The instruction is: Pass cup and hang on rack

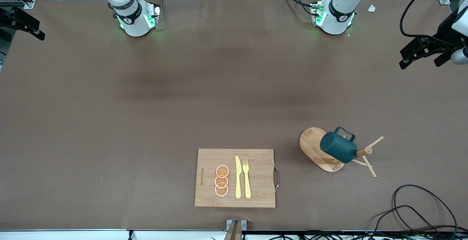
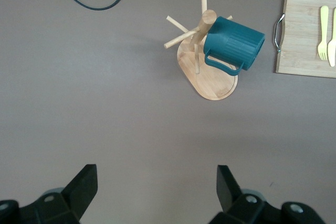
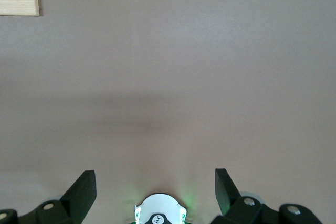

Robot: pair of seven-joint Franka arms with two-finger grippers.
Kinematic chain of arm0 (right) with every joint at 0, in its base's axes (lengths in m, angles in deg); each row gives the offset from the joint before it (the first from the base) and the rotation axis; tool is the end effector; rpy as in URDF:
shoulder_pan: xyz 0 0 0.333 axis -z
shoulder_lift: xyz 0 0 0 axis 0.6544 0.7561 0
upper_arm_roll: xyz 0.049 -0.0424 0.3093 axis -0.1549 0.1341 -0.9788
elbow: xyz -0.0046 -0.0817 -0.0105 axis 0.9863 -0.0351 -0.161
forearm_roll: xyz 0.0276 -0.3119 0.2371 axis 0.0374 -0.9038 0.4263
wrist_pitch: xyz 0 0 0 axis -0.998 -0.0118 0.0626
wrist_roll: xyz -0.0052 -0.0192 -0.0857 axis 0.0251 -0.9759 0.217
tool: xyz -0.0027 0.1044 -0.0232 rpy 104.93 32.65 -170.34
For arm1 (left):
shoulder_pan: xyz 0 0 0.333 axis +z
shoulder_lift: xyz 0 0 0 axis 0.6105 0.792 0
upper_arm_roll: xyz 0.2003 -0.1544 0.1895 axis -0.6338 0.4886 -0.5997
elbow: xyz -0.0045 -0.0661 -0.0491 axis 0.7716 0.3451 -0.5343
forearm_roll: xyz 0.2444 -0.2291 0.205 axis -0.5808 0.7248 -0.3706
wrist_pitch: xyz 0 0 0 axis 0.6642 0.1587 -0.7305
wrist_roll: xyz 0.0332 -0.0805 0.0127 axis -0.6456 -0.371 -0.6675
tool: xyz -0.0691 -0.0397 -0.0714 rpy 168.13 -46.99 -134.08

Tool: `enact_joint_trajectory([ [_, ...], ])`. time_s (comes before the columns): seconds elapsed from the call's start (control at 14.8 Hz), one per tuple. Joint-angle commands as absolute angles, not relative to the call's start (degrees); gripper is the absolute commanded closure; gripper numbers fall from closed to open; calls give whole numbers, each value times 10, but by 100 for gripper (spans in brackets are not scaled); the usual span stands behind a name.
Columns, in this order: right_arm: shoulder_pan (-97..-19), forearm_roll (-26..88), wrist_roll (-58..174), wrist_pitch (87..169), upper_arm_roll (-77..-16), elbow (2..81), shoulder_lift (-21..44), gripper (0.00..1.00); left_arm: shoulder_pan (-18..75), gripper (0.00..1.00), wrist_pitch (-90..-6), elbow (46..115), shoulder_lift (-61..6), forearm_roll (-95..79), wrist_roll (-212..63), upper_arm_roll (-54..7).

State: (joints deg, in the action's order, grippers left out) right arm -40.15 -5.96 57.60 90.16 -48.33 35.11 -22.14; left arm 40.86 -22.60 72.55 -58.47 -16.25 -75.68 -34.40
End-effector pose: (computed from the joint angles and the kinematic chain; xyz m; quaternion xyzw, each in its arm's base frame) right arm 0.4712 -0.0369 0.6814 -0.9992 -0.0070 0.0377 0.0111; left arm 0.5272 -0.0439 0.6631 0.9984 0.0298 0.0473 0.0032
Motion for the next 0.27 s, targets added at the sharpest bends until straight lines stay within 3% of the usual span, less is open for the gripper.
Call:
enact_joint_trajectory([
  [0.0,-406,-70,580,902,-482,361,-232,0,413,0,-235,737,-596,-151,-734,-348],
  [0.2,-406,-70,579,902,-482,361,-232,0,413,0,-244,729,-589,-150,-717,-348],
])
